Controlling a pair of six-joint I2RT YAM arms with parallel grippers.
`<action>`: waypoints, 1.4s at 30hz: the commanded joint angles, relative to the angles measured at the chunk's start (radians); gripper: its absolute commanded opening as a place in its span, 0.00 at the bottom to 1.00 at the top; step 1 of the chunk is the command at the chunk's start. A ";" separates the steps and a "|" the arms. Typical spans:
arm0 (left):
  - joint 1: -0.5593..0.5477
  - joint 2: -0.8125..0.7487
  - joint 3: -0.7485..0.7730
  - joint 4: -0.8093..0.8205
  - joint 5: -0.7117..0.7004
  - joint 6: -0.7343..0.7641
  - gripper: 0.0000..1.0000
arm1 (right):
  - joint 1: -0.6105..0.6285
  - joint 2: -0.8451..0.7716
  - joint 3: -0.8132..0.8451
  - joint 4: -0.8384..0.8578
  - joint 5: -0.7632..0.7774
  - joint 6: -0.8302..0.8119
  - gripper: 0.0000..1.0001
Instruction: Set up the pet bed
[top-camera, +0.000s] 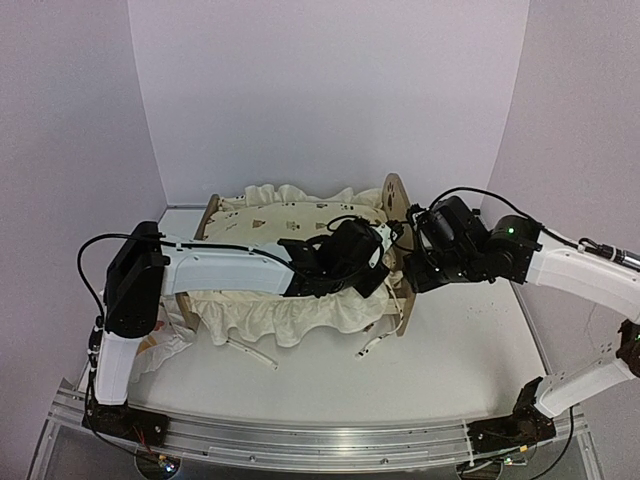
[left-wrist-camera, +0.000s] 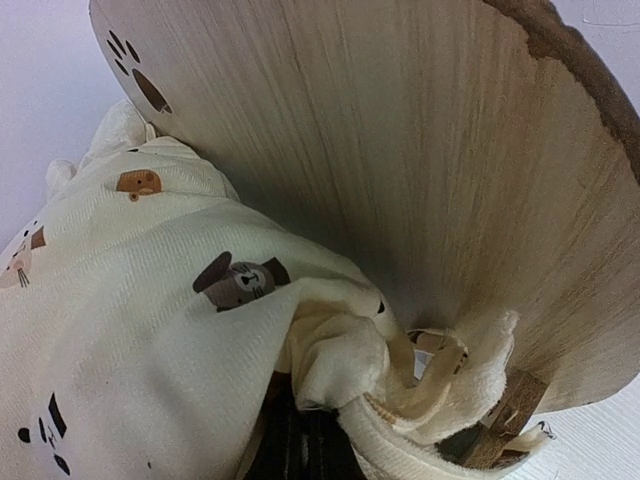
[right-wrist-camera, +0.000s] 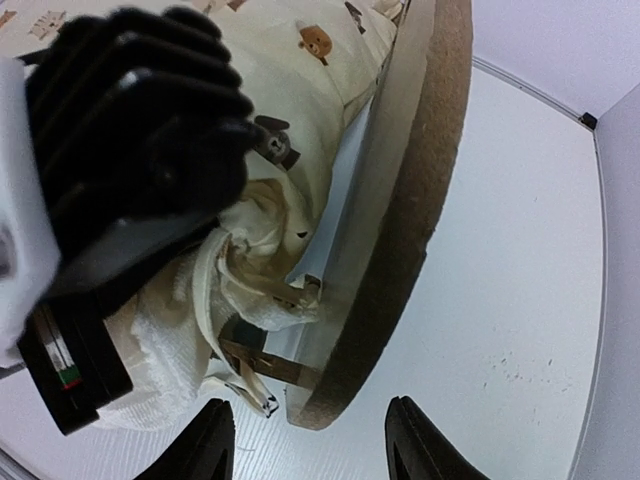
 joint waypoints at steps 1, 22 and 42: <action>0.027 0.003 0.038 -0.031 -0.067 0.008 0.01 | 0.002 0.011 -0.004 0.136 0.002 -0.041 0.52; 0.024 -0.131 -0.090 -0.036 0.098 -0.091 0.21 | 0.002 0.009 -0.051 0.234 0.108 -0.065 0.49; -0.064 -0.361 -0.288 -0.183 0.345 -0.179 0.60 | 0.002 -0.266 -0.165 0.009 -0.042 0.138 0.63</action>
